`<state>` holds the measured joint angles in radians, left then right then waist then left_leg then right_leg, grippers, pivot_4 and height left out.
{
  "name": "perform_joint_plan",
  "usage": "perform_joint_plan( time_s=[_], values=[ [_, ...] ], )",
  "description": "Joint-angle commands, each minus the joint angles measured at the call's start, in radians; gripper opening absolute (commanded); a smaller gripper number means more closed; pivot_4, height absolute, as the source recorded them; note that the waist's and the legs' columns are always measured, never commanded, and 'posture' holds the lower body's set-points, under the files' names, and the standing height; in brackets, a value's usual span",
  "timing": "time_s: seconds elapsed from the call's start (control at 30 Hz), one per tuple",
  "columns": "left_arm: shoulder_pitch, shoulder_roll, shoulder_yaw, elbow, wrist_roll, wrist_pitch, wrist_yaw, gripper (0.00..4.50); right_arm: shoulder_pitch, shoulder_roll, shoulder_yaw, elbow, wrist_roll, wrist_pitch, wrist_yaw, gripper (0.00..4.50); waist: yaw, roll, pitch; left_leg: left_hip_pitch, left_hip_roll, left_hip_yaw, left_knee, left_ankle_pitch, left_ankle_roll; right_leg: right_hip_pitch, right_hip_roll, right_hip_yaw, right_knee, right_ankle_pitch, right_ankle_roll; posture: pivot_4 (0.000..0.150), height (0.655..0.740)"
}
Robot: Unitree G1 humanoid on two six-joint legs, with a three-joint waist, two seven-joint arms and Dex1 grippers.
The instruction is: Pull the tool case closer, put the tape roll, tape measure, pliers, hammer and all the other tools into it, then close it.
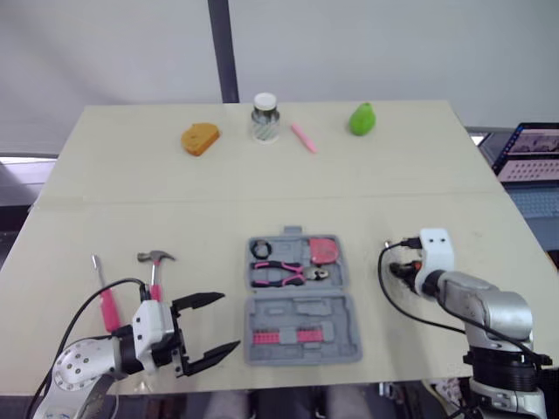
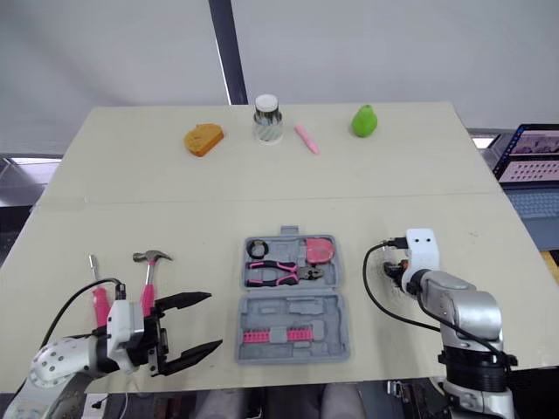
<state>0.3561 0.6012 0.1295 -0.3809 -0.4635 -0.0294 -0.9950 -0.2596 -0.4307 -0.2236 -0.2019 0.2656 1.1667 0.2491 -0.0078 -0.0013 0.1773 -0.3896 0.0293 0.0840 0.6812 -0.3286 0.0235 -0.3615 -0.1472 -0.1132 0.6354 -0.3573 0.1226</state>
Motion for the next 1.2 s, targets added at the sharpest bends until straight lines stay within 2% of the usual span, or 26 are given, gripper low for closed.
perform_joint_plan(
  time_s=[0.03, 0.33, 0.67, 0.9, 1.0, 1.2],
  values=[
    [0.002, -0.005, -0.004, -0.01, 0.003, -0.017, 0.0, 4.5, 0.007, -0.002, -0.004, -0.021, 0.006, 0.015, -0.002, 0.03, 0.0, 0.0, 0.0, 0.0, 0.0, 0.0, 0.0, 0.0, 0.0, 0.0, 0.0, 0.0, 0.0, 0.0, 0.0, 0.15, 0.695],
    [-0.02, -0.007, -0.013, 0.001, -0.001, -0.014, 0.0, 4.5, 0.006, -0.001, -0.008, -0.029, 0.007, 0.018, -0.001, 0.03, 0.002, 0.0, 0.0, 0.0, 0.0, 0.0, 0.0, 0.0, 0.0, 0.0, 0.0, 0.0, 0.0, 0.0, 0.0, 0.15, 0.695],
    [-0.063, -0.016, -0.006, 0.016, -0.023, 0.015, 0.01, 4.5, -0.026, -0.093, 0.031, -0.158, 0.059, 0.078, 0.072, 0.03, 0.003, 0.001, 0.001, -0.001, 0.0, 0.001, 0.0, 0.0, 0.0, -0.002, 0.0, 0.001, 0.0, 0.0, 0.0, 0.15, 0.695],
    [-0.054, -0.002, 0.036, 0.019, -0.075, 0.036, -0.01, 4.5, -0.051, -0.279, 0.154, -0.308, 0.166, 0.128, 0.244, 0.03, 0.003, 0.001, 0.001, -0.002, 0.0, 0.002, 0.0, 0.0, 0.001, -0.004, -0.001, 0.003, -0.002, 0.0, 0.0, 0.15, 0.695],
    [-0.052, 0.008, 0.06, 0.025, -0.097, 0.051, -0.023, 4.5, -0.12, -0.38, 0.233, -0.336, 0.204, 0.12, 0.335, 0.03, 0.002, 0.001, 0.001, -0.002, 0.0, 0.003, 0.0, 0.0, 0.001, -0.004, -0.001, 0.003, -0.005, 0.0, 0.0, 0.15, 0.695],
    [-0.042, 0.014, 0.081, 0.037, -0.089, 0.043, -0.04, 4.5, -0.302, -0.485, 0.388, -0.363, 0.256, 0.123, 0.472, 0.03, 0.002, 0.0, 0.001, -0.002, 0.0, 0.004, 0.0, -0.001, 0.001, -0.004, -0.001, 0.003, -0.007, 0.0, 0.0, 0.15, 0.695]
  ],
)
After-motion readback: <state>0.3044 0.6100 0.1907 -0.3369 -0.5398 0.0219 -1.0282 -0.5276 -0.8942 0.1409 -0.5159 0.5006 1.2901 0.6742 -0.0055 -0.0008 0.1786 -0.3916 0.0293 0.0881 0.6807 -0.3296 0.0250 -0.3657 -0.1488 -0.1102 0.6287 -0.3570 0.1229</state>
